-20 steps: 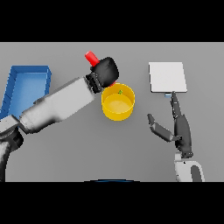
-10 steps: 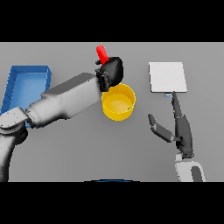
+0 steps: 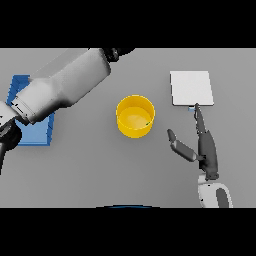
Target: Pick up the red beaker and tilt it to pour out 1 green nut into yellow bowl. Pick up the yellow bowl and place it on the metallic measuring scale.
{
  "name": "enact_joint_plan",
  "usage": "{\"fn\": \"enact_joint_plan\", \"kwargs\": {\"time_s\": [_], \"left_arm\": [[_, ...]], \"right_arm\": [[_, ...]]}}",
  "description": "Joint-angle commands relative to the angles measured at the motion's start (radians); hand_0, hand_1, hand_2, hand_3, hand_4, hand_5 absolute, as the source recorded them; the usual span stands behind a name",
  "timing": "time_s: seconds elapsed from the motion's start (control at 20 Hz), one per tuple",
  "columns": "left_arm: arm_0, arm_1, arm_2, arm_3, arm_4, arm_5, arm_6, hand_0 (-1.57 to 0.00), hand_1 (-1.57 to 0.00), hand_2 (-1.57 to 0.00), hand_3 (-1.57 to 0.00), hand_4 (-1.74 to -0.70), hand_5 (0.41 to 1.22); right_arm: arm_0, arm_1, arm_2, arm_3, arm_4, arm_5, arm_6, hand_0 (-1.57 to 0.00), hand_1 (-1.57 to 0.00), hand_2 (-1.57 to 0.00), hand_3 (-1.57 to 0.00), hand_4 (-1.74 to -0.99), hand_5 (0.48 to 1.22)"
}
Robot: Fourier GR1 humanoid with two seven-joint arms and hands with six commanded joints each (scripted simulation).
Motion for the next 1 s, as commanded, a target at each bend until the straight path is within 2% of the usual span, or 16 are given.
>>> {"fn": "enact_joint_plan", "kwargs": {"time_s": [0.0, 0.2, 0.35, 0.45, 0.5, 0.6, 0.65, 0.7, 0.8, 0.95], "left_arm": [[-0.021, 0.018, 0.022, 0.030, 0.020, 0.021, -0.011, -1.57, -1.57, -1.48, -1.15, -1.70, 1.221], [-0.094, 0.038, 0.165, 0.179, 0.158, 0.016, 0.058, -1.57, -1.57, -1.53, -1.40, -1.72, 1.221], [-0.073, 0.102, 0.330, 0.289, 0.333, 0.044, 0.169, -1.57, -1.57, -1.55, -1.36, -1.73, 1.221], [-0.040, 0.146, 0.430, 0.324, 0.455, 0.094, 0.185, -1.57, -1.57, -1.56, -1.37, -1.73, 1.221], [-0.014, 0.171, 0.472, 0.333, 0.513, 0.116, 0.174, -1.57, -1.57, -1.56, -1.38, -1.73, 1.221], [0.049, 0.221, 0.530, 0.337, 0.608, 0.167, 0.177, -1.57, -1.57, -1.56, -1.41, -1.74, 1.221], [0.080, 0.247, 0.563, 0.329, 0.660, 0.190, 0.166, -1.57, -1.57, -1.57, -1.43, -1.74, 1.221], [0.116, 0.269, 0.592, 0.317, 0.709, 0.214, 0.185, -1.57, -1.57, -1.57, -1.43, -1.74, 1.221], [0.199, 0.317, 0.634, 0.265, 0.790, 0.281, 0.253, -1.57, -1.57, -1.57, -1.41, -1.74, 1.221], [0.354, 0.360, 0.687, 0.137, 0.918, 0.382, 0.353, -1.57, -1.57, -1.57, -1.45, -1.74, 1.221]], "right_arm": [[-0.003, 0.003, 0.000, 0.008, -0.008, 0.007, 0.002, 0.00, 0.00, 0.00, 0.00, -1.183, 0.596], [-0.017, 0.006, -0.005, 0.005, -0.042, 0.026, -0.006, 0.00, 0.00, 0.00, 0.00, -1.193, 0.597], [-0.016, -0.006, -0.010, -0.002, -0.044, 0.030, 0.003, 0.00, 0.00, 0.00, 0.00, -1.209, 0.593], [-0.038, -0.009, -0.018, 0.013, -0.065, 0.044, 0.012, 0.00, 0.00, 0.00, 0.00, -1.224, 0.592], [-0.035, -0.010, -0.016, 0.020, -0.059, 0.042, -0.008, 0.00, 0.00, 0.00, 0.00, -1.222, 0.590], [-0.020, -0.018, -0.014, 0.009, -0.063, 0.051, -0.038, 0.00, 0.00, 0.00, 0.00, -1.220, 0.587], [-0.034, -0.026, -0.025, 0.019, -0.067, 0.050, -0.023, 0.00, 0.00, 0.00, 0.00, -1.222, 0.586], [-0.041, -0.027, -0.020, 0.023, -0.063, 0.053, -0.020, 0.00, 0.00, 0.00, 0.00, -1.226, 0.587], [-0.031, -0.026, -0.011, 0.032, -0.049, 0.049, -0.043, 0.00, 0.00, 0.00, 0.00, -1.217, 0.595], [-0.021, -0.035, -0.008, 0.036, -0.036, 0.049, -0.040, 0.00, 0.00, 0.00, 0.00, -1.212, 0.610]]}}
